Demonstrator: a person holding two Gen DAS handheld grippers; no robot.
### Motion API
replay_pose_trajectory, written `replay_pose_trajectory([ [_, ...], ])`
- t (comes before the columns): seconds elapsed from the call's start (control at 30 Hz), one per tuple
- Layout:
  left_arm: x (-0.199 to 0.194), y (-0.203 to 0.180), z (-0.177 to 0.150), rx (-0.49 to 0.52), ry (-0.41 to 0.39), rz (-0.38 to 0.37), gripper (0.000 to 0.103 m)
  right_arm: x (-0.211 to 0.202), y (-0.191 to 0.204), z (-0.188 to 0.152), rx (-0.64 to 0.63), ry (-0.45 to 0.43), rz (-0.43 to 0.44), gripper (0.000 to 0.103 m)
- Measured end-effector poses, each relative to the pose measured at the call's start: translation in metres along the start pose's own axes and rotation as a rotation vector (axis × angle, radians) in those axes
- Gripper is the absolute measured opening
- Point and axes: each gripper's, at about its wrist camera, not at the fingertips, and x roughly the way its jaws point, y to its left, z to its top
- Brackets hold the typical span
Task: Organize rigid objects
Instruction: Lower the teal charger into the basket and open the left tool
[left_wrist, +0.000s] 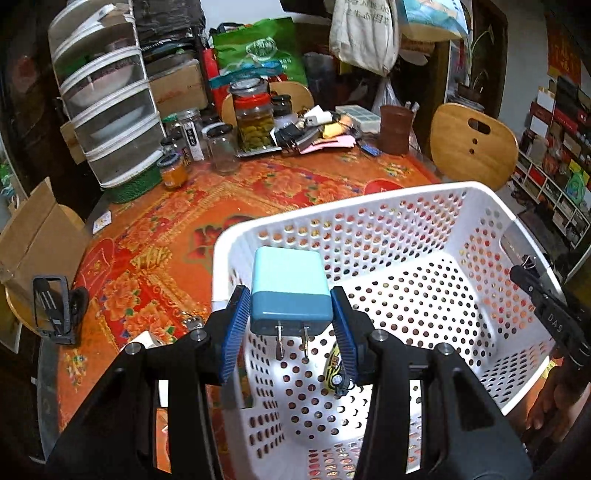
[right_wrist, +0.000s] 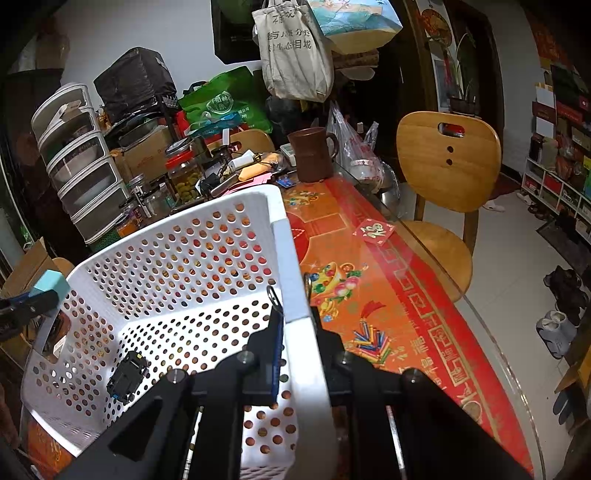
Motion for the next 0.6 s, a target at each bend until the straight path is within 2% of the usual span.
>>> replay_pose_trajectory([
  [0.3, 0.023, 0.006, -0.006, -0.002, 0.044, 0.006, 0.042, -0.001, 0.000, -0.002, -0.008, 0.001, 0.000, 0.010],
  [0.43, 0.022, 0.011, -0.006, -0.011, 0.029, 0.009, 0.043, -0.001, 0.001, -0.002, -0.009, 0.001, -0.002, 0.010],
  [0.5, 0.020, 0.013, -0.005, -0.010, 0.020, -0.005, 0.057, -0.001, 0.000, -0.003, -0.010, 0.002, -0.003, 0.010],
  [0.6, 0.017, 0.011, -0.005, -0.004, 0.015, -0.020, 0.064, -0.001, 0.001, -0.003, -0.019, 0.013, -0.009, 0.011],
])
